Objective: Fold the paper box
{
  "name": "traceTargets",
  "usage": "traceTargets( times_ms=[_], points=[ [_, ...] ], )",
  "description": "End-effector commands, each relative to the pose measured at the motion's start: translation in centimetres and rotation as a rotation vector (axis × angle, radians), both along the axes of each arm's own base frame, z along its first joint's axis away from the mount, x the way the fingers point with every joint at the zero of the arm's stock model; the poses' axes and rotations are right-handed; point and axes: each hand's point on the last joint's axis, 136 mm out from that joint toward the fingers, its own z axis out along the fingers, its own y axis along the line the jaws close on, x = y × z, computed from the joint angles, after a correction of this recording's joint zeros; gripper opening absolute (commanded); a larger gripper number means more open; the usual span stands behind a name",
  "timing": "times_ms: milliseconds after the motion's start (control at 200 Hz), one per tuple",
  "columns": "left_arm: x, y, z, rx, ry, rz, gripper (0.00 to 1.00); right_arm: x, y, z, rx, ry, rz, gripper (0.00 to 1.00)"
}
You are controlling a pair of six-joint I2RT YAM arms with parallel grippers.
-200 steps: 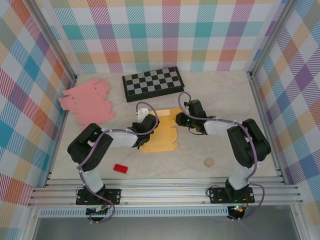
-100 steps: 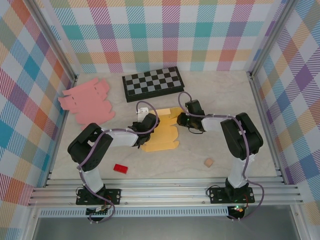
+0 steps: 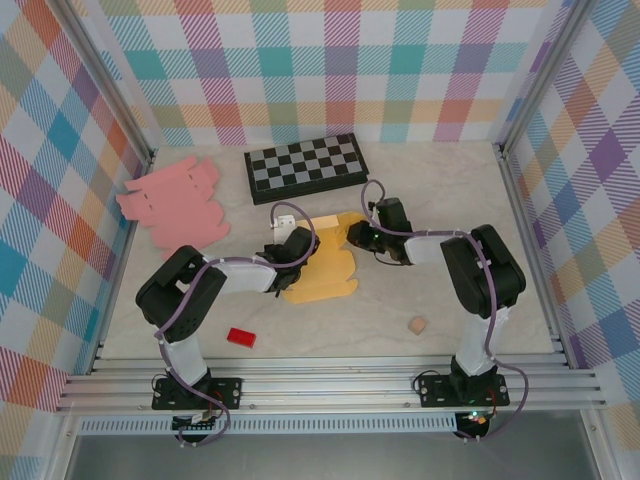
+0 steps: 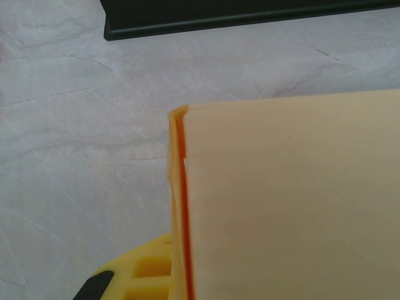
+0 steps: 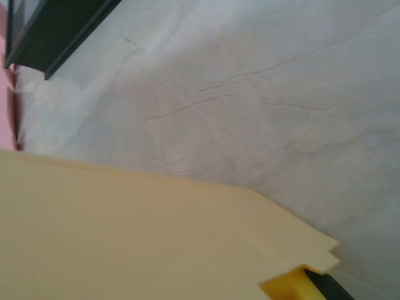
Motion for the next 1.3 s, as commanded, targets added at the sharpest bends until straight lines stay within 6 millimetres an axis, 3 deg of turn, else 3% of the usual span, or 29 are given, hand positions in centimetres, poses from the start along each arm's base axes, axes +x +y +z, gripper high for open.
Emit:
traceTargets(
  times_ms=[0,265,505,955,1165,1295],
  points=[
    [-0.5,-1.2,-1.2,-0.005,0.055,-0.049,0.05,-0.3,2.1,1.8,0.058,-0.019,0.061,0.2],
    [-0.4,-1.3,-1.1,-0.009,0.054,-0.05,0.05,-0.7,3.4,0.7,0.025,0.001,0.074,0.17],
    [-0.4,-1.3,-1.2,-0.011,0.053,-0.047,0.05,-1.8,3.8,-1.5,-0.026,0.076,0.04,0.13],
    [-0.4,-1.3,-1.3,-0.021,0.054,-0.041,0.05,-5.0,0.9,-8.4,-0.255,0.358,-0.076,0.14],
    [-0.4,-1.3,-1.2,-0.023,0.053,-0.038,0.05,-5.3,0.4,-8.5,-0.32,0.38,-0.084,0.15],
    [-0.4,-1.2,-1.3,-0.018,0.055,-0.036,0.05,-5.0,1.7,-7.3,-0.223,0.331,-0.058,0.16]
  ],
)
